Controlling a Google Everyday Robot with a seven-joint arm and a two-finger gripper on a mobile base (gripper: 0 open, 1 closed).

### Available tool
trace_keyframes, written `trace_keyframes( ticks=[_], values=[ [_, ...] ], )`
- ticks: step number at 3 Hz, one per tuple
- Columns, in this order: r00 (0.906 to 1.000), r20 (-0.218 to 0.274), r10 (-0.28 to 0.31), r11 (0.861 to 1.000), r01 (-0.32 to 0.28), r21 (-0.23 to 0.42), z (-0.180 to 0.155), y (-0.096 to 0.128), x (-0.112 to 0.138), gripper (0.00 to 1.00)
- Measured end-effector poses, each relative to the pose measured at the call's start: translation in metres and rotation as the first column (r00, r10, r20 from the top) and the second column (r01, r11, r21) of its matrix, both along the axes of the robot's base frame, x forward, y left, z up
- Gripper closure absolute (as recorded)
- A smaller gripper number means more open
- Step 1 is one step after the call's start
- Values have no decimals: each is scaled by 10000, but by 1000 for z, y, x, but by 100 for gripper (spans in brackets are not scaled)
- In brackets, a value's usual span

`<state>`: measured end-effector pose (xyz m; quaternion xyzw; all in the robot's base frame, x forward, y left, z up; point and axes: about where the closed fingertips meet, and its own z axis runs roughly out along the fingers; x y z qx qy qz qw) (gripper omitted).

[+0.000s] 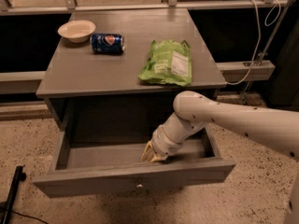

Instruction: Open top drawer

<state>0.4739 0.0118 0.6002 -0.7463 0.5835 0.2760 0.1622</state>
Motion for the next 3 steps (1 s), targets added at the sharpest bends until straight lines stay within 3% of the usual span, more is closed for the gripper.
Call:
trace_keyframes(
  ticks=[1, 2, 3],
  values=[
    [10000, 0, 3, 10000, -3, 2, 0, 0, 1, 100],
    [9986, 91, 527, 9981, -530, 301, 16, -4, -13, 100],
    [9907, 494, 1267, 9905, -1290, 467, 43, -13, -31, 100]
  ],
)
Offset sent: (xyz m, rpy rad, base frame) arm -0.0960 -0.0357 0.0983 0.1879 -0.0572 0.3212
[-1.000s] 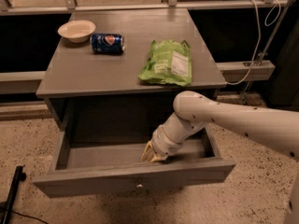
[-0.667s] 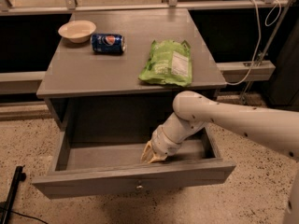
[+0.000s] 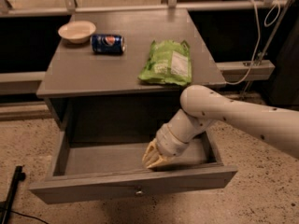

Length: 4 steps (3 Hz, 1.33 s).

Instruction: Open top drawer

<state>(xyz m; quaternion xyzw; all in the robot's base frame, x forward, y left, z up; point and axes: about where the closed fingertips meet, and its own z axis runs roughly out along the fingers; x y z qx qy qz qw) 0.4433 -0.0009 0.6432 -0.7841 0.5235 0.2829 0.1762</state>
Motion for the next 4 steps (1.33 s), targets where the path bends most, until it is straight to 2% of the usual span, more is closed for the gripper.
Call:
trace_keyframes(
  ticks=[1, 2, 3, 4],
  values=[
    [10000, 4, 1, 10000, -1, 0, 0, 0, 0, 100],
    [9943, 1013, 337, 9994, -341, 16, 42, -24, -7, 100],
    [9755, 2192, -170, 9997, 210, -159, 91, -64, -8, 100],
    [9723, 2324, -258, 9992, 319, -222, 97, -68, -10, 81]
  ],
)
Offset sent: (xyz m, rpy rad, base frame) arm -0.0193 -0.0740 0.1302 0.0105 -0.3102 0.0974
